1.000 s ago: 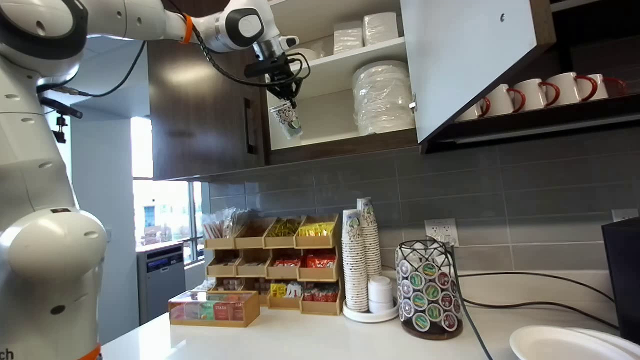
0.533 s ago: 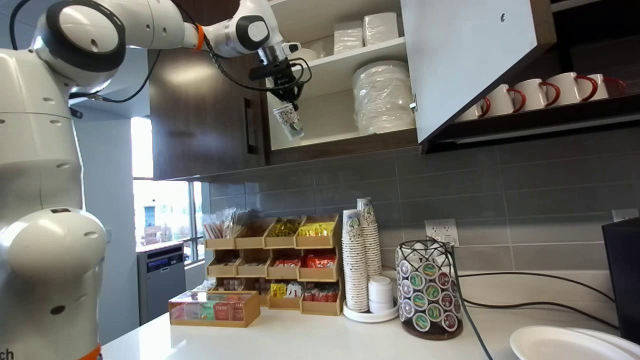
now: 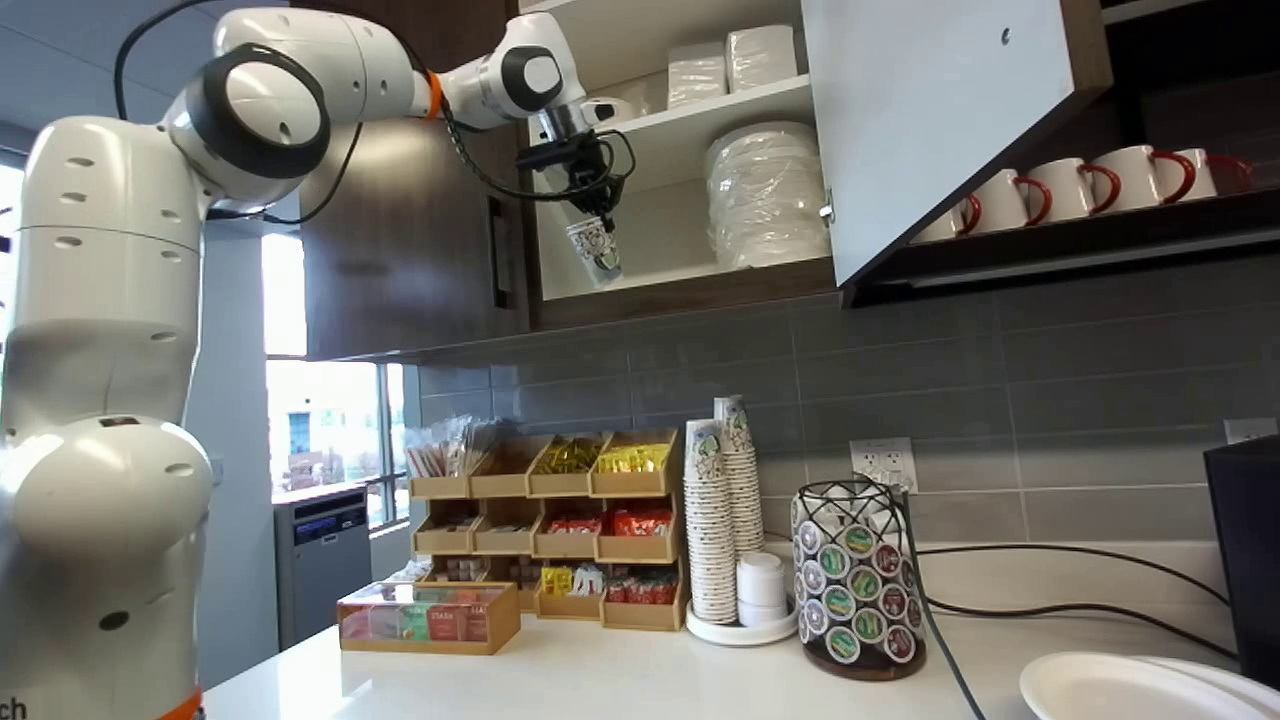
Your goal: Remove the coffee cup from the upper cabinet and put it in the coffee cup on the counter then place the two cups in the open upper cabinet.
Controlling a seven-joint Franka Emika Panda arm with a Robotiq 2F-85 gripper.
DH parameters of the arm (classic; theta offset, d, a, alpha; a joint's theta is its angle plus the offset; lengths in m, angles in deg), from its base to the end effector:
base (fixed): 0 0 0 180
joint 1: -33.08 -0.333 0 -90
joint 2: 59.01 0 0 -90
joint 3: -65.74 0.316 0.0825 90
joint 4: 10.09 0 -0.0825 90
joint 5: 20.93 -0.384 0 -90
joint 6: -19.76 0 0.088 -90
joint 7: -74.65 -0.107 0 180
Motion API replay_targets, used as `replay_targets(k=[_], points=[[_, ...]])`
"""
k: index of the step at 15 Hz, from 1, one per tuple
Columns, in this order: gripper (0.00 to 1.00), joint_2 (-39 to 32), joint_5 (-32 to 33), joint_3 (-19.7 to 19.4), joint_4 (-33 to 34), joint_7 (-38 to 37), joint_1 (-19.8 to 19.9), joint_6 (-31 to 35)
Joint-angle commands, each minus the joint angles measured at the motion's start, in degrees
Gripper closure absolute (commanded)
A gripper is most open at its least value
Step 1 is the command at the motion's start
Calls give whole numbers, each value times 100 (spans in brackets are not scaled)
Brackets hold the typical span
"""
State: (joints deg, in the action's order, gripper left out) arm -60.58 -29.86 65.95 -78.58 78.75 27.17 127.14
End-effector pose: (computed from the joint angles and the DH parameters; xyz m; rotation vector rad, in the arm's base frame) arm 0.5541 0.0712 0.8243 -2.8077 -0.2562 -0.9479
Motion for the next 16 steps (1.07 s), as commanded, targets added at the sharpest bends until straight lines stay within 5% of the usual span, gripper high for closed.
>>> replay_targets(k=[1,9,10,11,13,16], points=[[99,-473,204,8,740,-572,-36,-486],[99,-1010,390,-14,1550,-1237,-70,-1080],[92,-1060,389,-13,1636,-1280,-70,-1141],[69,-1099,399,-12,1702,-1314,-76,-1175],[64,-1184,394,-11,1821,-1364,-81,-1229],[42,-1292,413,-18,1960,-1423,-103,-1274]])
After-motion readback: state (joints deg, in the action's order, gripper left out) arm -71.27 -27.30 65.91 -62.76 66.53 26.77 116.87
